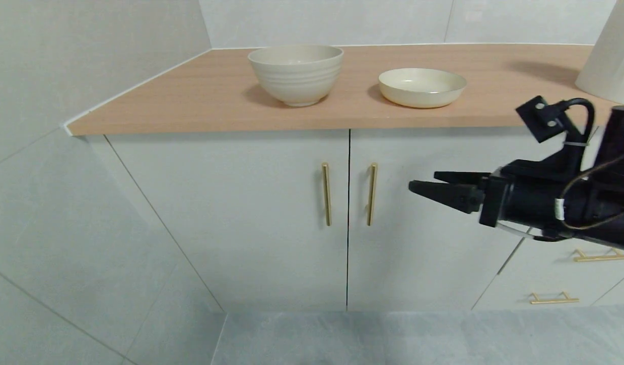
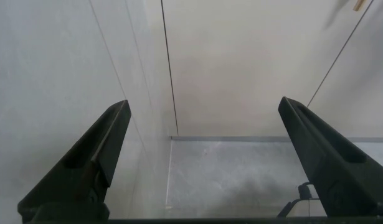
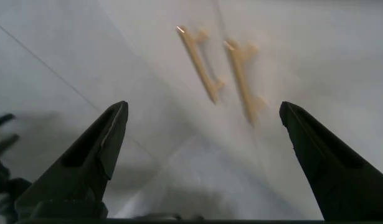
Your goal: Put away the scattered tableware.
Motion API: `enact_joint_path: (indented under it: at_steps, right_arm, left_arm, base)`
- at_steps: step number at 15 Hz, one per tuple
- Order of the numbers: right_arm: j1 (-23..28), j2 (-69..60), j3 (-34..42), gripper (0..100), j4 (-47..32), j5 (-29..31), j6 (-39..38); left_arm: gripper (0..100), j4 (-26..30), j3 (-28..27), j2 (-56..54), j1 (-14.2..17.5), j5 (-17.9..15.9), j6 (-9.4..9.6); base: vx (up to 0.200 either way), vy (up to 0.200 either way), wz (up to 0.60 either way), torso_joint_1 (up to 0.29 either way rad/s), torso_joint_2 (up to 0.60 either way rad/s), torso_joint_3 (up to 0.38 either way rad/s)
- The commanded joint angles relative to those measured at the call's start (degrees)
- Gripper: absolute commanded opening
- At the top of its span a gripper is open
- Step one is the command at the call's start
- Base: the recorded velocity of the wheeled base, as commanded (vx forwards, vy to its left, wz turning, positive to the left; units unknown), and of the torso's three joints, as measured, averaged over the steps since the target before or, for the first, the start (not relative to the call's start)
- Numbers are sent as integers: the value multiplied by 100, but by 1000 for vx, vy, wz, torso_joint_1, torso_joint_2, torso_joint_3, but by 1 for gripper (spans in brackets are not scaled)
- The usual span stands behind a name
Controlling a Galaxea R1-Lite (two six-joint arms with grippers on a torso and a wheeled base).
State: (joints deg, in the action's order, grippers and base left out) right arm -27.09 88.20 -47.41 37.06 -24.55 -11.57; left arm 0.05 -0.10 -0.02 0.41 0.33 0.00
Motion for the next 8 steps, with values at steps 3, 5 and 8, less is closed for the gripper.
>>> enact_joint_path:
  at_steps: [3,5,8]
  right_arm:
    - [-315,1094,-489,100,82,3,-82]
    - [-315,1173,-515,100,144,3,-91]
    - [-578,1683,-471,100,1005,65,-197]
  left_arm:
    - [100,-5,1,2,2,2,0]
    - [100,-5,1,2,2,2,0]
    - [100,4,1,2,2,2,0]
  base:
    - [0,0,0,0,0,0]
    - [0,0,0,0,0,0]
    - [0,0,0,0,0,0]
